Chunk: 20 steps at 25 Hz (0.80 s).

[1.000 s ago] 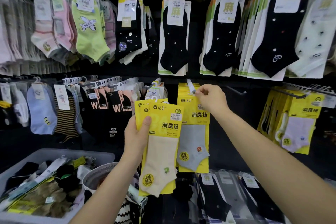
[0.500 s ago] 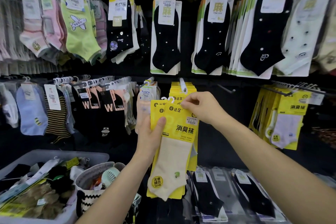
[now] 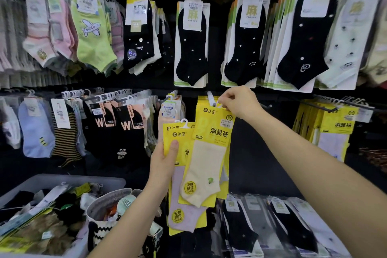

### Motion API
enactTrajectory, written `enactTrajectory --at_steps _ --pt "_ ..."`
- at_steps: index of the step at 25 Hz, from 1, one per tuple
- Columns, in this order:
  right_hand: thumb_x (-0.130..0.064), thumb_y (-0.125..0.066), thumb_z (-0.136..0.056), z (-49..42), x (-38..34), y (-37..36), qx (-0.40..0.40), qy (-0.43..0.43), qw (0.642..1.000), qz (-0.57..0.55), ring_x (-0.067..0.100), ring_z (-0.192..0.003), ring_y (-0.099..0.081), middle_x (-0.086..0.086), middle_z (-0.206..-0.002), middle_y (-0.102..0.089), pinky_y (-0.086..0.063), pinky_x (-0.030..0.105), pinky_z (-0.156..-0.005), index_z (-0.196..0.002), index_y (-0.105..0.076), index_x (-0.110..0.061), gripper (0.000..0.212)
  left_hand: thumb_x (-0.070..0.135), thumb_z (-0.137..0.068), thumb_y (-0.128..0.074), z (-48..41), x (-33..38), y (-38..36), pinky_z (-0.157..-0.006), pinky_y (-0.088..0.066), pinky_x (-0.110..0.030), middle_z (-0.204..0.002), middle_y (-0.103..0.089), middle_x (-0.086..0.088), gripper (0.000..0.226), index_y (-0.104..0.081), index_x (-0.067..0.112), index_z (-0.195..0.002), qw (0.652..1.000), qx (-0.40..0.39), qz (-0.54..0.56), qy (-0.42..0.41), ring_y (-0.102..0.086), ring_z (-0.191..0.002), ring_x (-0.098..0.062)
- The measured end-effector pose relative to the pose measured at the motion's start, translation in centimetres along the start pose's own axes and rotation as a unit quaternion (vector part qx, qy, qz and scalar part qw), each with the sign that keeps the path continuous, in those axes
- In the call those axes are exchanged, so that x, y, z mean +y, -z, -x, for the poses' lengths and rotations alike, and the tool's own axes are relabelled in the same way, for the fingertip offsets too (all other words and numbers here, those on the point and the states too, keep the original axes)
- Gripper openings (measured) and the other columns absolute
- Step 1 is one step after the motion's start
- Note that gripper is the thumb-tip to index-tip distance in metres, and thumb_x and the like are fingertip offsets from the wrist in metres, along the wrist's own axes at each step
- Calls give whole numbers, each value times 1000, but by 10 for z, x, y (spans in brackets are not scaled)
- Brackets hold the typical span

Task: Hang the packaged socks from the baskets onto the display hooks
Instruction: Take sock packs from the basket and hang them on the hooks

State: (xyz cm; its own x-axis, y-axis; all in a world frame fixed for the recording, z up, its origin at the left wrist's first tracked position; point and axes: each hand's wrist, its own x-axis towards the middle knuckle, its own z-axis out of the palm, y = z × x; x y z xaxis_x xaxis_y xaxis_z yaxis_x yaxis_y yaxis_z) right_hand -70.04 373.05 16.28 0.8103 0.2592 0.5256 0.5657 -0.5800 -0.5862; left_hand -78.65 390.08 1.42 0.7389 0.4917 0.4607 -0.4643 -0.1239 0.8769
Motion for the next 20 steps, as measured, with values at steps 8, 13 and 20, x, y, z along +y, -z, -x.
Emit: enactTrajectory --at_steps 8,13,20 --pt "-15 -65 -85 -11 3 -14 -24 12 999 -25 16 -79 -66 5 -82 -69 -56 37 -82 -82 -69 -11 6 28 -95 -51 -11 -1 44 -80 -54 -40 -102 -68 -7 18 -60 14 -100 998 48 -32 11 -66 -93 -23" --pt "-18 -61 -87 -7 4 -12 6 29 999 -12 7 -73 -61 -2 -80 -67 -51 23 -69 -85 -69 -15 9 28 -95 -51 -9 8 40 -77 -55 -37 -101 -68 -7 14 -59 17 -98 999 44 -25 11 -67 -92 -23" --pt "-41 -61 -84 40 -5 -19 -14 130 991 26 3 -67 -52 -13 -70 -57 -44 22 -60 -77 -64 -27 15 22 -88 -62 1 24 -4 -71 -57 -32 -94 -72 -1 5 -62 26 -91 1000 -4 7 -12 -70 -86 -20"
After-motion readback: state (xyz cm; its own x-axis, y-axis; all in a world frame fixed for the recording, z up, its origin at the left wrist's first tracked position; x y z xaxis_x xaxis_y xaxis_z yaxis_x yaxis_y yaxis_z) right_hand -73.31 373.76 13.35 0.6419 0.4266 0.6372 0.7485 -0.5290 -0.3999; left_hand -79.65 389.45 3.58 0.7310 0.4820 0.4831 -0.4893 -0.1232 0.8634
